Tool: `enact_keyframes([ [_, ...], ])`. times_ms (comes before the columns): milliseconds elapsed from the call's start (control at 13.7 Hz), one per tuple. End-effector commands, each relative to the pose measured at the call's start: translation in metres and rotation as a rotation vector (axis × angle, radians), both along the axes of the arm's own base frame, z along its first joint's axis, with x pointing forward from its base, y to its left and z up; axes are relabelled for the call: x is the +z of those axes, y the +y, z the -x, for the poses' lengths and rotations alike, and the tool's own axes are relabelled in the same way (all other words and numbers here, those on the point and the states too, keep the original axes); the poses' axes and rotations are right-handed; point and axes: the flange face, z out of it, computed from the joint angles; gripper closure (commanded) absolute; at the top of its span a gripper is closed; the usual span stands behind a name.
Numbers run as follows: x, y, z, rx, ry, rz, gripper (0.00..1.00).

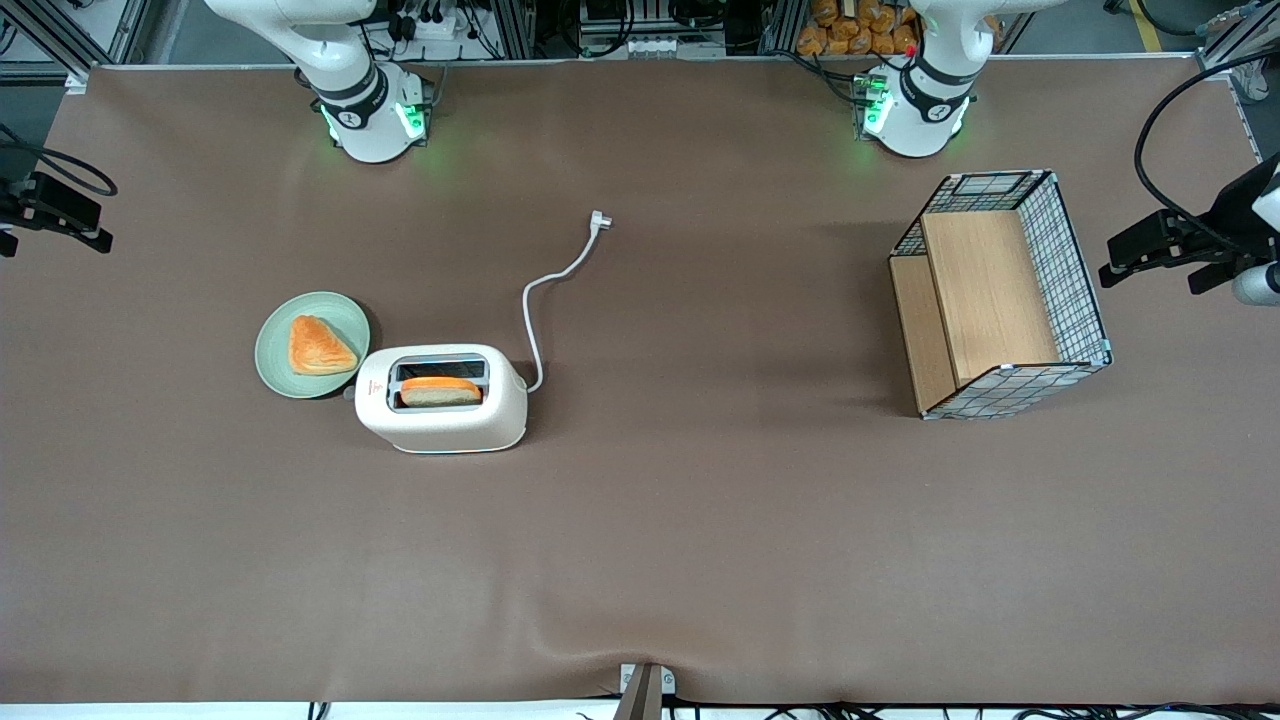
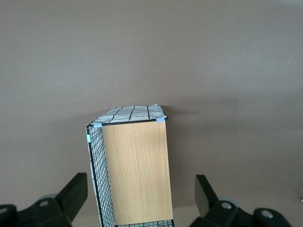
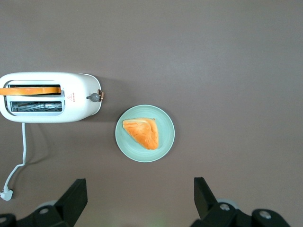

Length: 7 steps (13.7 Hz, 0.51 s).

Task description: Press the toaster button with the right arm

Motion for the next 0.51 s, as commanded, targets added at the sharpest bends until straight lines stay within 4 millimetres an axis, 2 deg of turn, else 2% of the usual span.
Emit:
enact_keyframes([
  [0, 0.0027, -0.0004, 0.0044, 0.011, -0.012, 0.023, 0.0],
  [439, 0.0025, -0.0006, 0.0046, 0.001, -0.01, 0.024, 0.0],
])
